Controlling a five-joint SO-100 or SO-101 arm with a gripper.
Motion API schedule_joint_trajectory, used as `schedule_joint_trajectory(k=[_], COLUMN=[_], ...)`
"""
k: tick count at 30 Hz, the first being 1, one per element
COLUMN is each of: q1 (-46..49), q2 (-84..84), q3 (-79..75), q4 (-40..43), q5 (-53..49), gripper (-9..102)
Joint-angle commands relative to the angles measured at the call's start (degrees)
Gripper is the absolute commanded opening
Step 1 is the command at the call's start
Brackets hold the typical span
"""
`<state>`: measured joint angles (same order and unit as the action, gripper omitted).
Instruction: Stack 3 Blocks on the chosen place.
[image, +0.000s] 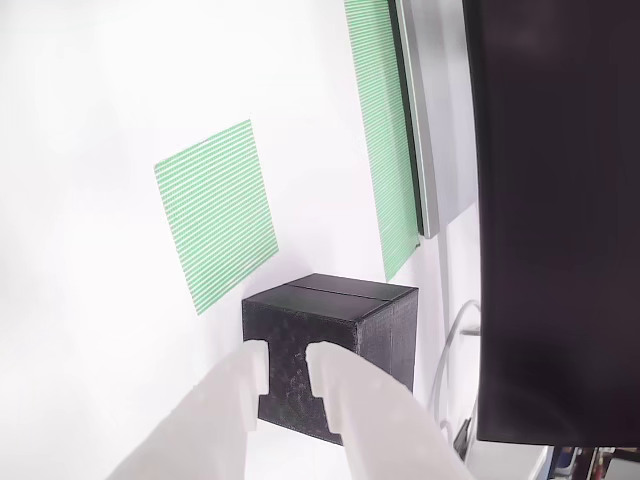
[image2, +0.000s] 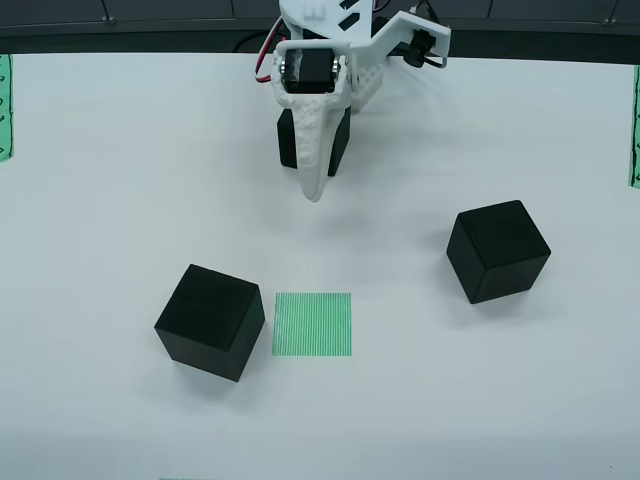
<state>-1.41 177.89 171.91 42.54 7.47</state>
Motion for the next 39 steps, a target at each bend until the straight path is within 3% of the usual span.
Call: schedule_joint_trajectory(k=[1,13,23,31,35,39], q1=[0.6,3.2,11.7,16.1,16.2,16.0], q2=[-5.1,-30.2,-49.0,-67.1,-76.2,-83.4], q3=[-6.3,-27.9,-46.8,-65.0,-73.0,-80.4], q4=[0.0,10.5,17.4,26.4,30.5,34.2], q5=[-0.5,-0.5,-0.3,0.3,-0.4,-1.3], gripper=[0,0,1,15,28,28])
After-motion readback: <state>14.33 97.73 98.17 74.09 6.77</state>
